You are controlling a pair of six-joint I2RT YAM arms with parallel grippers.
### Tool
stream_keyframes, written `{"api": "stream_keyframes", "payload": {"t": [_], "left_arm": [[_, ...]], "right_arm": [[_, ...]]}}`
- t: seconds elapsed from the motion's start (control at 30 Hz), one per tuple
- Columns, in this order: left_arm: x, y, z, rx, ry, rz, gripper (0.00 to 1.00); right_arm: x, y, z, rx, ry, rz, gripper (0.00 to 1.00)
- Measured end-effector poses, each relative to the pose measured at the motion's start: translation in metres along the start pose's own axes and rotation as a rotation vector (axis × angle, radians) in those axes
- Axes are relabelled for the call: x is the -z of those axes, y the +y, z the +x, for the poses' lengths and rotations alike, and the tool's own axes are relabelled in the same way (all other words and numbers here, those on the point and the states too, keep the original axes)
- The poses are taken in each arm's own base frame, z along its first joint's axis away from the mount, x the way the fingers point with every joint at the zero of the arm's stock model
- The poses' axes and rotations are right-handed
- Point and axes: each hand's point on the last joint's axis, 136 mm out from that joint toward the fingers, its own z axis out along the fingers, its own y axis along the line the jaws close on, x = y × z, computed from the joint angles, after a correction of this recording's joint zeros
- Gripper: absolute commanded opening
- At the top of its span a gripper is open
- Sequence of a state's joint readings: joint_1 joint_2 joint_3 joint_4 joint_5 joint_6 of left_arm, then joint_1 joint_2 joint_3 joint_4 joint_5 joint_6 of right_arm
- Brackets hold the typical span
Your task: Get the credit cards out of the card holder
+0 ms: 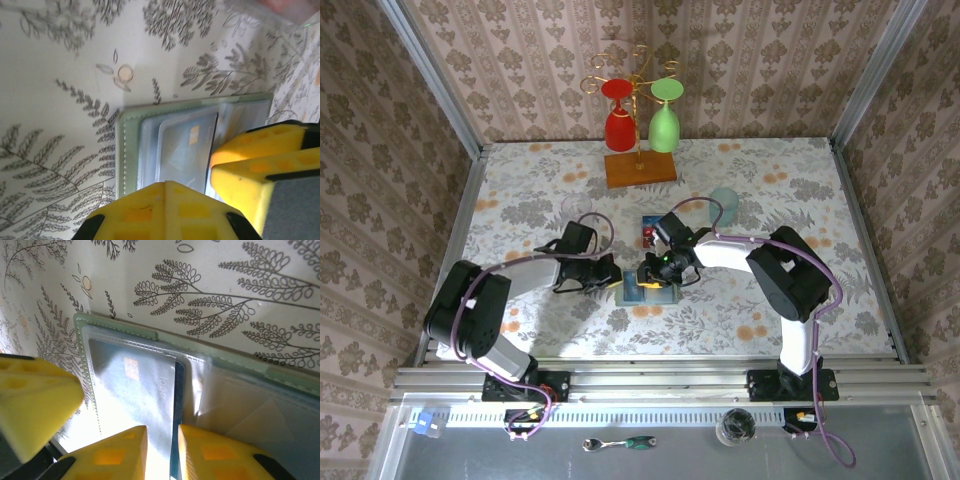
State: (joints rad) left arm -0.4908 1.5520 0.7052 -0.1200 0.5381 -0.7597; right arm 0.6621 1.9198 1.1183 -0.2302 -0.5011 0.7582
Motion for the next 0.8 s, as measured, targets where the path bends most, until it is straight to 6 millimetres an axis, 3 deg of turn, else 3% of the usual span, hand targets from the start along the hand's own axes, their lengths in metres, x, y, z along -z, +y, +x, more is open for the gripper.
{"api": "stream_keyframes", "payload": {"t": [0.3, 0.57, 0.8], "left_arm": [[-0.01, 0.007, -0.001, 0.007, 0.039, -0.014, 0.0], [-0.011, 0.006, 0.0, 0.008, 0.045, -0.007, 0.0], [-0.012, 0.007, 0.001, 0.01, 0.051, -0.007, 0.0]], "right_arm": [[0.002, 0.0, 0.0, -0.002, 0.004, 0.011, 0.29], [0.002, -0.001, 0.001, -0.006, 0.006, 0.017, 0.22], [0.002, -0.001, 0.0, -0.005, 0.004, 0.018, 0.3]]}}
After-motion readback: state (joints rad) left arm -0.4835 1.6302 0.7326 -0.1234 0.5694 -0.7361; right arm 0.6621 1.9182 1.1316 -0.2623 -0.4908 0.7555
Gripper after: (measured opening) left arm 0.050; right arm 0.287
